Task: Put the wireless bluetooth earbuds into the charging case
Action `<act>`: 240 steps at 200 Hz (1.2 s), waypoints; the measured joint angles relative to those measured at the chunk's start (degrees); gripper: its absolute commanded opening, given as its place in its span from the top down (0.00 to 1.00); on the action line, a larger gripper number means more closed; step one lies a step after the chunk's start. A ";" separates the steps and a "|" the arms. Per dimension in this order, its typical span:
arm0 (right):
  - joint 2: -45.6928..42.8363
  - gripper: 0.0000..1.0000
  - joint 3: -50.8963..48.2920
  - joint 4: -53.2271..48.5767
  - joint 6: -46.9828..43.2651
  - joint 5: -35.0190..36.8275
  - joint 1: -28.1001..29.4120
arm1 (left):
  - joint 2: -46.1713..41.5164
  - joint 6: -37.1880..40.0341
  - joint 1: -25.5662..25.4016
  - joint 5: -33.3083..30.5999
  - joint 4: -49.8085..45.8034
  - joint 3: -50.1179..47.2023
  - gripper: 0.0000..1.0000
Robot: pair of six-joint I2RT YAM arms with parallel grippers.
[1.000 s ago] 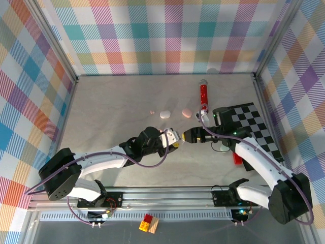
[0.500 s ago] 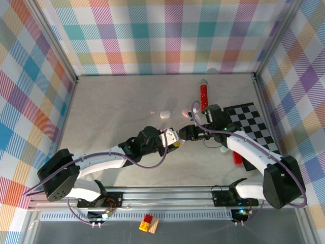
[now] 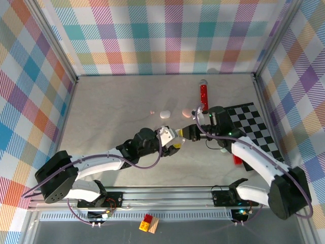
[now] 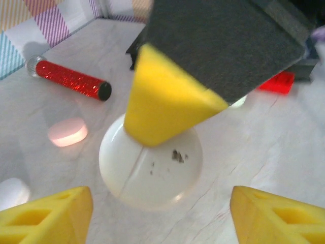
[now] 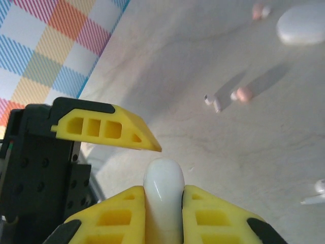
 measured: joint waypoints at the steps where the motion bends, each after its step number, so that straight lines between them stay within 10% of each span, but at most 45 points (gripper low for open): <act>1: -0.17 0.96 -0.09 0.07 -0.11 0.09 0.00 | 0.00 -0.35 0.11 0.31 0.31 -0.09 0.19; 93: -13.49 0.99 -5.62 16.00 -5.09 -3.34 -2.67 | 13.03 -35.65 9.84 30.25 39.47 -1.49 0.33; 240: -13.53 0.99 -5.62 22.47 -4.11 -16.00 -3.39 | 11.28 -40.35 10.14 40.72 46.42 -0.31 0.60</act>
